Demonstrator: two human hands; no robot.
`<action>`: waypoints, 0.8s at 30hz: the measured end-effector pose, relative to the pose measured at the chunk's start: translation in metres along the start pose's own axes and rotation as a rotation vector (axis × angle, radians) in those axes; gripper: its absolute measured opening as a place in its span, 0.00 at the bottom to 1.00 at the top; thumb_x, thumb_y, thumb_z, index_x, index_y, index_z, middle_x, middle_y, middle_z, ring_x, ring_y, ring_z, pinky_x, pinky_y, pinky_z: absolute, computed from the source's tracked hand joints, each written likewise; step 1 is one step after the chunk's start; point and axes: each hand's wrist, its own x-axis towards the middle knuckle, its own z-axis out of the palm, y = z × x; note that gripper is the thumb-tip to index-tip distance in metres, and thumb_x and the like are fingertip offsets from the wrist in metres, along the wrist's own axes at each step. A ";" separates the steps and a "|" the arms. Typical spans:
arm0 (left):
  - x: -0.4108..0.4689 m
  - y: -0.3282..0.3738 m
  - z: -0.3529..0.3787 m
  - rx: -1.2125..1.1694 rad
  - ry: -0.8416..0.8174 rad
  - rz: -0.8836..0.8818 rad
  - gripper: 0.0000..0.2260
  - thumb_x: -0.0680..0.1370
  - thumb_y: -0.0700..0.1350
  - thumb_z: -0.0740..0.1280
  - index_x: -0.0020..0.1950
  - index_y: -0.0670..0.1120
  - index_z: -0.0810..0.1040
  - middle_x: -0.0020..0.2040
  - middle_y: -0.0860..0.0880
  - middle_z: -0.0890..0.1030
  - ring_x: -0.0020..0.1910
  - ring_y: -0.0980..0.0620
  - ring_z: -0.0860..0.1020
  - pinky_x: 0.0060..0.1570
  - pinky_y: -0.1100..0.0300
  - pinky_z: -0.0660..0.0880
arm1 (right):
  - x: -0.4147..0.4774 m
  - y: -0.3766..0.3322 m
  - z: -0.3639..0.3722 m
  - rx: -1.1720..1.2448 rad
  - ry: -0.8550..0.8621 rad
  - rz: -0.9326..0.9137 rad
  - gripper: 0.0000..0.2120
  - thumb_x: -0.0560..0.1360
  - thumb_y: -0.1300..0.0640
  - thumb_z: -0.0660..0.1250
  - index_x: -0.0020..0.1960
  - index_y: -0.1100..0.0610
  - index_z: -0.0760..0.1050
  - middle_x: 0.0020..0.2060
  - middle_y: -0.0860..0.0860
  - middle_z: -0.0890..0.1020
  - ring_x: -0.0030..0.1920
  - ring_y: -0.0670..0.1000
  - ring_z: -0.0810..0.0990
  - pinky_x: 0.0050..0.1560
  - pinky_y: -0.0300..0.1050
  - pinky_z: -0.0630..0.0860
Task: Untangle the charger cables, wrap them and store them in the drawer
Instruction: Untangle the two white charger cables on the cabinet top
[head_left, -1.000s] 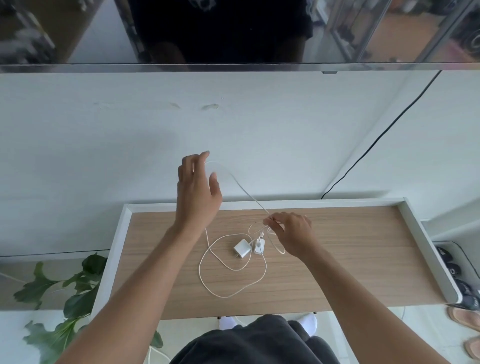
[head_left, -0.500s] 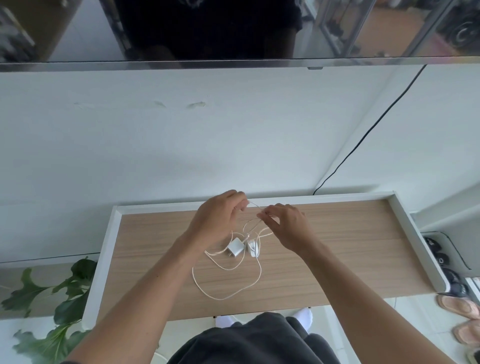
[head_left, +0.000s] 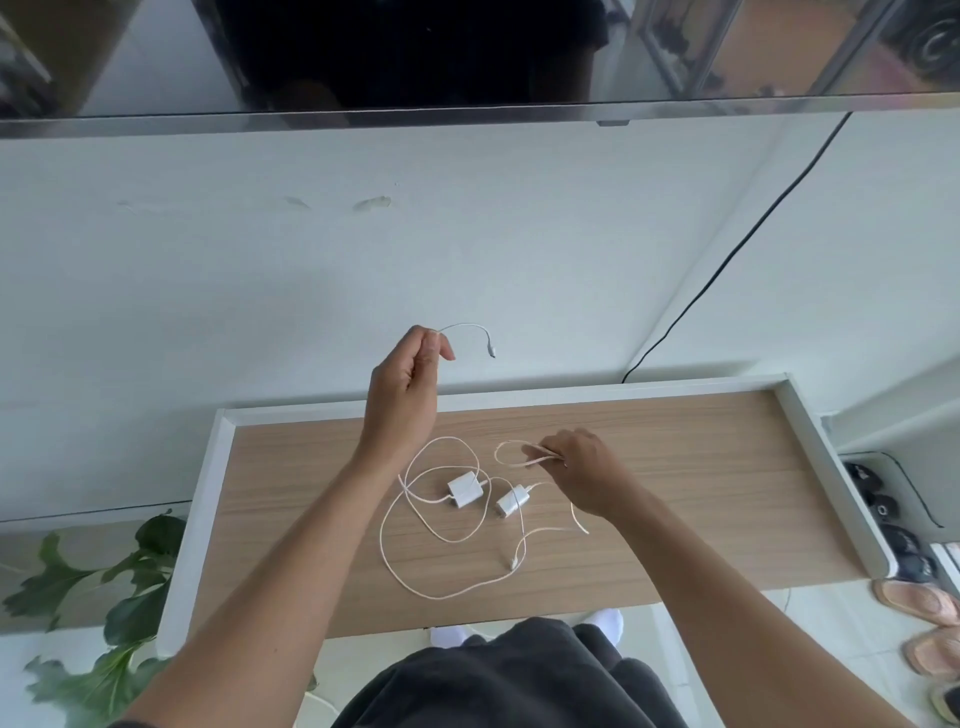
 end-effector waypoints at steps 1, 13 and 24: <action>0.003 -0.001 -0.002 -0.001 -0.034 0.006 0.15 0.92 0.50 0.57 0.51 0.49 0.80 0.33 0.50 0.61 0.31 0.50 0.60 0.32 0.54 0.60 | 0.001 0.006 0.002 0.019 0.009 0.039 0.21 0.85 0.38 0.64 0.43 0.48 0.85 0.39 0.46 0.83 0.48 0.56 0.82 0.51 0.56 0.80; -0.002 -0.079 0.010 0.185 -0.216 -0.167 0.14 0.90 0.56 0.62 0.63 0.59 0.88 0.39 0.61 0.81 0.37 0.60 0.79 0.43 0.58 0.71 | 0.004 0.037 0.013 -0.071 -0.103 0.285 0.39 0.81 0.43 0.73 0.87 0.50 0.61 0.78 0.55 0.71 0.79 0.62 0.67 0.77 0.66 0.70; -0.028 -0.134 -0.019 0.252 0.029 -0.519 0.13 0.88 0.54 0.66 0.51 0.53 0.89 0.32 0.49 0.85 0.34 0.49 0.85 0.45 0.51 0.82 | 0.035 0.022 0.106 -0.011 -0.179 0.266 0.21 0.85 0.50 0.66 0.77 0.49 0.73 0.68 0.48 0.83 0.74 0.58 0.72 0.72 0.57 0.72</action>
